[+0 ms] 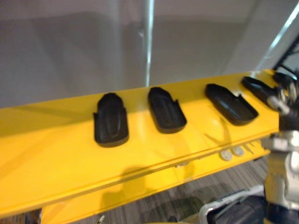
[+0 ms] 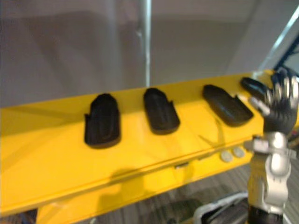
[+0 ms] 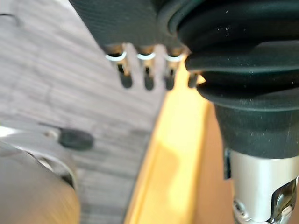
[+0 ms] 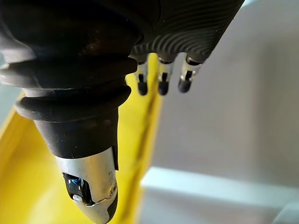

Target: Walk over and take plastic housings, then place them on the shelf

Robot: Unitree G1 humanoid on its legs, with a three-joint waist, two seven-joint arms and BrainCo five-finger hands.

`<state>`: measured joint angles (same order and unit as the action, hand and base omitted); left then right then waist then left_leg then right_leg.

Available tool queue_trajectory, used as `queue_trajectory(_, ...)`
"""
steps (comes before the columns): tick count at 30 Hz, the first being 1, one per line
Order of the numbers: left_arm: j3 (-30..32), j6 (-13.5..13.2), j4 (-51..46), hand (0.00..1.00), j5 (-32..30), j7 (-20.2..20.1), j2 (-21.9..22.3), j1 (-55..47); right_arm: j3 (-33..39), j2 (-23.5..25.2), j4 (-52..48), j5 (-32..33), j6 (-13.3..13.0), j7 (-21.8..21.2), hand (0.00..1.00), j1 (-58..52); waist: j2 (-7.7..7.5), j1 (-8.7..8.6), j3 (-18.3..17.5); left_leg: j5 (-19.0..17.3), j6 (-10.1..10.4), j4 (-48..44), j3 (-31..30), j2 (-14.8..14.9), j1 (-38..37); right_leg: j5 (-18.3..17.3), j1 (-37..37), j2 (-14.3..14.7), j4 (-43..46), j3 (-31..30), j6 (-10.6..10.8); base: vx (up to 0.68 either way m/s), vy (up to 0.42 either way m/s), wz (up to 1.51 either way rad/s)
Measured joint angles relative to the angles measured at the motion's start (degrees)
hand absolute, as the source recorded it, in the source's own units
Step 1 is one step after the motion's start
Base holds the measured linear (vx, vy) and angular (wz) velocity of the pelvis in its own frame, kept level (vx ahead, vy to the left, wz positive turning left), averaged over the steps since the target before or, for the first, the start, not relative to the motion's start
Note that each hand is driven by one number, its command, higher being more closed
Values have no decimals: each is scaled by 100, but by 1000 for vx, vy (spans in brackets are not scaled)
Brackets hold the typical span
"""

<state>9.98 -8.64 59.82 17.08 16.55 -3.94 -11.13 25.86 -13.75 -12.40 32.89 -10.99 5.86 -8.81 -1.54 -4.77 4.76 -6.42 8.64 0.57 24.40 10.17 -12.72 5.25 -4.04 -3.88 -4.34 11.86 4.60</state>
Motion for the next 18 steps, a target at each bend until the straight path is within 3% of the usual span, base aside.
queue_trajectory(1,-47,-2,-37,0,-22,-1,8,0,-2,155,119,-25,-68,105,0,-167,-3,-26,3,-10,7,0,35,3,-25,0,1,8,6,-45,0,-39,2,-31)
queue_trajectory(3,-249,23,-102,0,-244,1,0,11,-10,734,531,-170,-543,475,0,-786,0,-111,4,-50,6,-20,162,9,-72,16,24,4,6,-153,-4,-47,6,-27)
queue_trajectory(5,-353,92,-162,0,-312,2,-4,-13,-13,1014,654,-169,-841,656,0,-1091,22,-152,22,-92,17,-32,316,-1,-139,18,38,5,7,-282,0,-50,10,-32)
queue_trajectory(8,-494,169,-189,0,-893,-50,-46,-5,-12,1141,652,-147,-1243,679,0,-1302,85,-263,49,-190,4,-130,520,-15,-133,74,126,3,-5,-480,30,-71,15,-38)
queue_trajectory(14,-982,441,-179,0,-1346,-272,-238,38,-306,1146,618,-64,-1500,786,0,-1339,190,-379,77,-258,102,-126,1097,36,-310,165,315,194,-16,-1028,-11,-21,-12,-43)
queue_trajectory(18,-1444,628,-49,0,-1478,-440,-383,240,-548,1144,591,-56,-1503,795,0,-1348,218,-490,188,-335,211,-122,1545,61,-534,206,351,339,-16,-1395,-21,-18,-9,-55)
